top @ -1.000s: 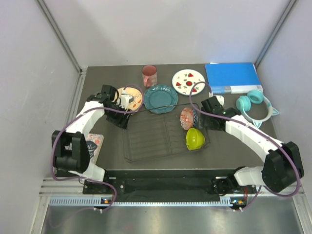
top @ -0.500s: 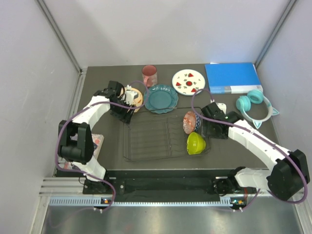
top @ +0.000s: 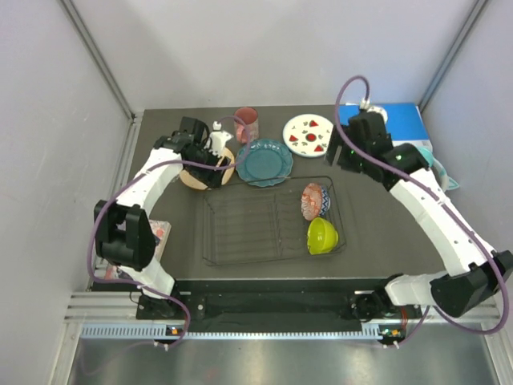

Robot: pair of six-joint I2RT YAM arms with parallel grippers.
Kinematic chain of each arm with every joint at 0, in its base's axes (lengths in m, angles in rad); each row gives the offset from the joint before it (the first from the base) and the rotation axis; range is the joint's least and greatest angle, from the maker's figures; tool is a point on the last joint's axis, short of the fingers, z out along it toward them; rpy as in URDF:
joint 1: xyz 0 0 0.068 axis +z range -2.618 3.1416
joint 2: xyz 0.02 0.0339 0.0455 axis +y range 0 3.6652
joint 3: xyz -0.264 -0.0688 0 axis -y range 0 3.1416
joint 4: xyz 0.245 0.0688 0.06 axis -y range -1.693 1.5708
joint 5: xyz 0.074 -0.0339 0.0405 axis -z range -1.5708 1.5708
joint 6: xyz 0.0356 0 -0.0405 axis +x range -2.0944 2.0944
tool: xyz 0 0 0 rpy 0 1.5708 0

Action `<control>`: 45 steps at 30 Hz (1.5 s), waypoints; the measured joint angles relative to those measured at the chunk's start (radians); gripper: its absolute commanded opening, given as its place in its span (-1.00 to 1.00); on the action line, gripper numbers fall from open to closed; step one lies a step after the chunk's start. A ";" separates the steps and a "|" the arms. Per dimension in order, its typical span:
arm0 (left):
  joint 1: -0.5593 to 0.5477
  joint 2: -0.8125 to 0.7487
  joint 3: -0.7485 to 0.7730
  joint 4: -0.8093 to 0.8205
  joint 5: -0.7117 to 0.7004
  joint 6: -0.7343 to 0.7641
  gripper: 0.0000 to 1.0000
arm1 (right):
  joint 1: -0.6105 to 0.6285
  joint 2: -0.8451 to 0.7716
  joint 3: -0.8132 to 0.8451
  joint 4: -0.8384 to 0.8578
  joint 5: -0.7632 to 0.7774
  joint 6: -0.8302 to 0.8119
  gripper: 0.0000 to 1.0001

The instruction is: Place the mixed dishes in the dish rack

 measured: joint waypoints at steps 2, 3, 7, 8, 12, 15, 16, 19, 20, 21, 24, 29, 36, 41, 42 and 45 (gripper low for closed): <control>0.000 0.000 0.037 -0.018 -0.004 0.000 0.51 | -0.056 0.039 0.031 0.070 -0.030 0.002 0.64; 0.000 0.000 0.068 -0.031 -0.008 -0.002 0.51 | -0.101 0.080 0.043 0.120 -0.059 0.006 0.64; 0.000 -0.003 0.169 -0.066 -0.012 -0.004 0.57 | -0.213 0.278 0.097 0.219 -0.141 0.031 0.60; 0.000 -0.003 0.202 -0.073 -0.011 -0.006 0.58 | -0.240 0.358 0.133 0.236 -0.166 0.038 0.57; 0.000 0.021 0.366 -0.090 0.013 -0.016 0.58 | -0.292 0.636 0.248 0.305 -0.239 0.048 0.53; -0.005 0.085 0.498 -0.072 0.052 -0.021 0.58 | -0.313 0.792 0.314 0.311 -0.277 0.058 0.53; -0.011 0.119 0.538 -0.061 0.062 -0.021 0.59 | -0.317 0.827 0.326 0.312 -0.288 0.062 0.53; -0.039 0.221 0.615 -0.034 0.084 -0.021 0.58 | -0.325 0.881 0.365 0.299 -0.311 0.066 0.54; -0.052 0.272 0.646 -0.018 0.098 -0.025 0.58 | -0.328 0.892 0.387 0.298 -0.318 0.066 0.54; -0.062 0.314 0.665 0.004 0.108 -0.032 0.58 | -0.331 0.899 0.412 0.302 -0.325 0.067 0.54; -0.084 0.414 0.676 0.084 0.130 -0.071 0.58 | -0.340 0.900 0.470 0.311 -0.342 0.072 0.54; -0.094 0.529 0.676 0.211 0.136 -0.134 0.58 | -0.354 0.911 0.515 0.352 -0.362 0.080 0.53; -0.104 0.585 0.714 0.292 0.154 -0.183 0.60 | -0.373 0.985 0.520 0.357 -0.366 0.080 0.54; -0.125 0.585 0.728 0.343 0.164 -0.200 0.60 | -0.389 1.013 0.522 0.351 -0.367 0.080 0.52; -0.130 0.587 0.730 0.351 0.167 -0.202 0.60 | -0.392 1.016 0.526 0.350 -0.368 0.080 0.53; -0.142 0.597 0.731 0.372 0.177 -0.208 0.60 | -0.397 1.035 0.552 0.351 -0.373 0.080 0.51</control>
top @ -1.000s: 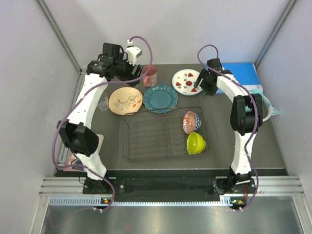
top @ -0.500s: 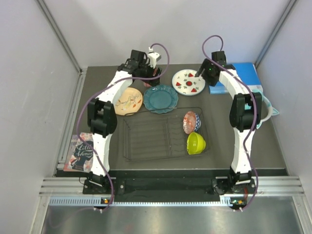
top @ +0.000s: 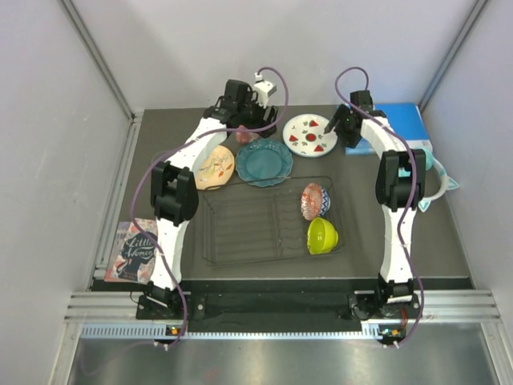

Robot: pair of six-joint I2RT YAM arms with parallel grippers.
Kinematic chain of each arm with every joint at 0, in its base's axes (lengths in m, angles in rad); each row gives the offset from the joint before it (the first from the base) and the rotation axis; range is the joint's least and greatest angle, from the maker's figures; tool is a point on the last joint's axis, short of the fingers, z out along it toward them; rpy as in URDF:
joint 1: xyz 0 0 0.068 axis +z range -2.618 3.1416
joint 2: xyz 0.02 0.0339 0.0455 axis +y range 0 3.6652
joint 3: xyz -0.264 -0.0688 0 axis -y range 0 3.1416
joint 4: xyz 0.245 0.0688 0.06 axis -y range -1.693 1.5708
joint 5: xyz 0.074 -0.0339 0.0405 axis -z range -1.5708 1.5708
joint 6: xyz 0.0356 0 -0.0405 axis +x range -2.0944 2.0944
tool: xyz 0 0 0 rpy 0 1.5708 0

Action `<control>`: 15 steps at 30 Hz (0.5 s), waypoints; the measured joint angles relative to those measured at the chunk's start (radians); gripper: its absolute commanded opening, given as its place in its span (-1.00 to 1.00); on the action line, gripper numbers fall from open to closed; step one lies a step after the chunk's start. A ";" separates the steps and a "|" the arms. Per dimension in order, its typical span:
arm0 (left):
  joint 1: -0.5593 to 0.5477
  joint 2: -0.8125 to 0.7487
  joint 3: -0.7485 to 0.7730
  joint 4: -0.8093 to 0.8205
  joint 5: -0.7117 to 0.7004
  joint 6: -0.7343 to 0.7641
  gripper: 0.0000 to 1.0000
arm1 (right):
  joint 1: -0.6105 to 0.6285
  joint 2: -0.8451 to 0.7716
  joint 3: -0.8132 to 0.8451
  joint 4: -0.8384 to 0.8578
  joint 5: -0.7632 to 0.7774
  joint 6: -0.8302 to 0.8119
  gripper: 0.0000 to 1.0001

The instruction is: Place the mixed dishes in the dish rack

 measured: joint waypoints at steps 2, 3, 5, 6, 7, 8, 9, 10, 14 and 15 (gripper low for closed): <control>-0.005 0.010 0.000 0.005 0.004 -0.005 0.60 | -0.001 0.017 0.018 0.001 -0.004 0.000 0.51; -0.008 0.012 0.000 0.005 0.004 -0.007 0.60 | -0.002 0.024 0.023 0.002 -0.005 0.000 0.51; -0.010 0.016 -0.001 0.005 0.005 -0.012 0.60 | -0.002 0.037 0.023 0.003 -0.010 0.003 0.49; -0.010 0.016 -0.004 0.006 0.005 -0.013 0.60 | -0.002 0.044 0.023 0.003 -0.012 0.004 0.47; -0.010 0.015 -0.008 0.010 0.006 -0.015 0.60 | -0.002 0.051 0.023 0.002 -0.014 0.007 0.42; -0.009 0.015 -0.012 0.011 0.006 -0.015 0.61 | -0.002 0.055 0.023 0.006 -0.019 0.010 0.40; -0.009 0.015 -0.021 0.013 0.007 -0.016 0.61 | -0.002 0.055 0.027 0.007 -0.019 0.010 0.38; -0.009 0.014 -0.027 0.013 0.006 -0.016 0.60 | -0.002 0.056 0.027 0.008 -0.023 0.010 0.33; -0.008 0.011 -0.075 0.012 0.006 -0.016 0.60 | -0.002 0.060 0.027 0.008 -0.026 0.014 0.28; -0.008 0.009 -0.087 0.009 0.005 -0.015 0.60 | -0.002 0.061 0.027 0.011 -0.027 0.018 0.26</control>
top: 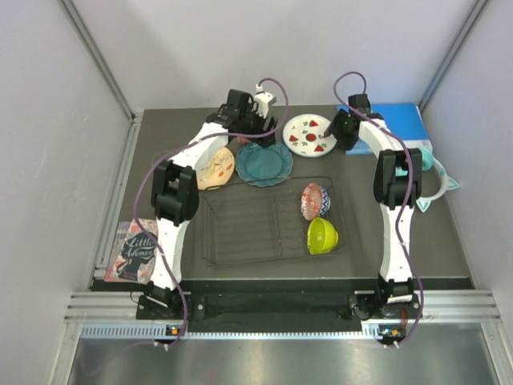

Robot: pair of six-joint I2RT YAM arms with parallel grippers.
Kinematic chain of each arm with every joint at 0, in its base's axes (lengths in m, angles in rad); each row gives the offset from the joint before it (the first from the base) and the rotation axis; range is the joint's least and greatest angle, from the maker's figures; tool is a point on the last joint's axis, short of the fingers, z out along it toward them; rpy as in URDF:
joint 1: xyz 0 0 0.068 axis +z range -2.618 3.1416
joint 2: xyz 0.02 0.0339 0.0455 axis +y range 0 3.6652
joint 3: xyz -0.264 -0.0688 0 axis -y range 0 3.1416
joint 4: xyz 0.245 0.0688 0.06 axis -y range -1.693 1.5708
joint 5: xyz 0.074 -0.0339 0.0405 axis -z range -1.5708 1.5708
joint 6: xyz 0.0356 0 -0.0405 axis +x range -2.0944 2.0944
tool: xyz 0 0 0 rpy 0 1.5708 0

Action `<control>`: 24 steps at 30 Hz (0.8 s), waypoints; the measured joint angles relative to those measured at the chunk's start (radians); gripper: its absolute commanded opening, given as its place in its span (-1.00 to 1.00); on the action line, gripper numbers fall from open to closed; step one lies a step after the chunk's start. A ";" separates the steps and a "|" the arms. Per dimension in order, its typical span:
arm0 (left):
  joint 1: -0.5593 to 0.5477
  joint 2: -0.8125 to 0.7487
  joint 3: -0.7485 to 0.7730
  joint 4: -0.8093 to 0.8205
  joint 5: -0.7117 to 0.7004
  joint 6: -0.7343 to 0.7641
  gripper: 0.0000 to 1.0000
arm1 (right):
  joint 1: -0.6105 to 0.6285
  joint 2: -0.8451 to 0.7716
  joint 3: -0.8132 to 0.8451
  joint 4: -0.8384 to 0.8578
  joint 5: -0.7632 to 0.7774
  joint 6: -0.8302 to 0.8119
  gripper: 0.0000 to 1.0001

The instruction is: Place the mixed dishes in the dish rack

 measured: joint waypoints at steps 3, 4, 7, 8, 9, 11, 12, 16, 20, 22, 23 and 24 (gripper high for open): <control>0.002 -0.014 -0.029 -0.008 -0.003 0.002 0.60 | 0.000 0.005 0.000 0.013 -0.005 0.010 0.14; 0.002 -0.025 -0.043 -0.010 -0.003 0.004 0.60 | 0.000 0.007 0.000 0.021 -0.007 0.017 0.12; 0.006 -0.064 -0.071 -0.031 -0.003 0.016 0.60 | 0.000 0.010 -0.008 0.042 -0.011 0.035 -0.06; 0.008 -0.078 -0.076 -0.036 -0.003 0.021 0.60 | 0.000 0.010 -0.009 0.044 -0.011 0.037 -0.12; 0.011 -0.093 -0.082 -0.040 -0.006 0.026 0.60 | 0.000 0.010 -0.014 0.048 -0.007 0.039 -0.22; 0.017 -0.126 -0.099 -0.043 -0.009 0.035 0.60 | -0.002 0.010 -0.023 0.056 -0.006 0.045 -0.30; 0.020 -0.140 -0.106 -0.045 -0.011 0.040 0.60 | -0.003 0.010 -0.028 0.063 -0.008 0.049 -0.41; 0.032 -0.182 -0.134 -0.046 -0.015 0.050 0.60 | -0.005 0.010 -0.047 0.087 -0.008 0.055 -0.87; 0.044 -0.220 -0.183 -0.052 -0.026 0.055 0.60 | -0.013 0.008 -0.065 0.113 -0.025 0.064 -1.00; 0.049 -0.237 -0.212 -0.054 -0.032 0.061 0.60 | -0.014 0.003 -0.077 0.130 -0.034 0.063 -1.00; 0.052 -0.243 -0.224 -0.060 -0.038 0.065 0.61 | -0.014 0.000 -0.085 0.138 -0.034 0.062 -1.00; 0.053 -0.250 -0.233 -0.064 -0.044 0.068 0.61 | -0.014 -0.004 -0.094 0.148 -0.034 0.061 -1.00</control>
